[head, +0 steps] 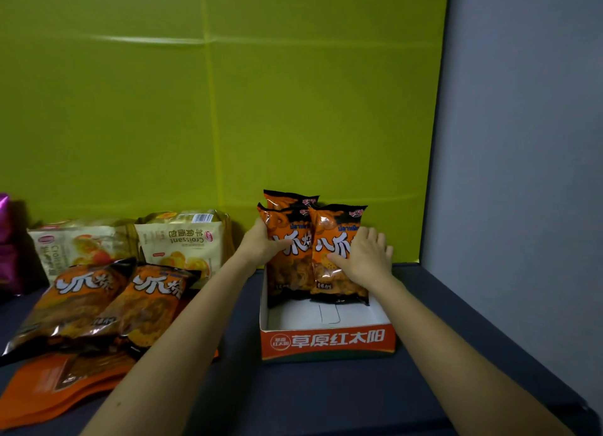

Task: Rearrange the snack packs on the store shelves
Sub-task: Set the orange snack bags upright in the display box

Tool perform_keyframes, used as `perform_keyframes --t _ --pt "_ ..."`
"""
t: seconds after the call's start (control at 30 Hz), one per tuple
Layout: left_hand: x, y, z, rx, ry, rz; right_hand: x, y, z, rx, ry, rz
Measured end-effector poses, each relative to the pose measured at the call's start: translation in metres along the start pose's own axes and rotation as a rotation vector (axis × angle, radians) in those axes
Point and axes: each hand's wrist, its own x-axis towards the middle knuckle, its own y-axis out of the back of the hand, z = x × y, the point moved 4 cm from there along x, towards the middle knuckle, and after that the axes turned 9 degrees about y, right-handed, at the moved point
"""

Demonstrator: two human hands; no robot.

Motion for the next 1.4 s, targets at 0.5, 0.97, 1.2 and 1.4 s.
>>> perform_keyframes --t 0.5,0.97,1.2,1.4 --pt "-0.097 0.090 0.005 0.432 -0.303 0.460 -0.028 0.053 -0.033 0.292 0.032 0.257" --pt "-0.130 0.229 -0.115 0.553 0.247 0.548 -0.064 -0.024 -0.215 0.376 0.311 -0.312" --pt "-0.109 0.253 -0.134 0.214 0.424 0.302 -0.077 -0.062 -0.256 0.336 0.115 -0.389" --pt "-0.103 0.232 -0.140 -0.088 0.454 0.082 -0.080 -0.084 -0.257 0.527 -0.016 -0.530"
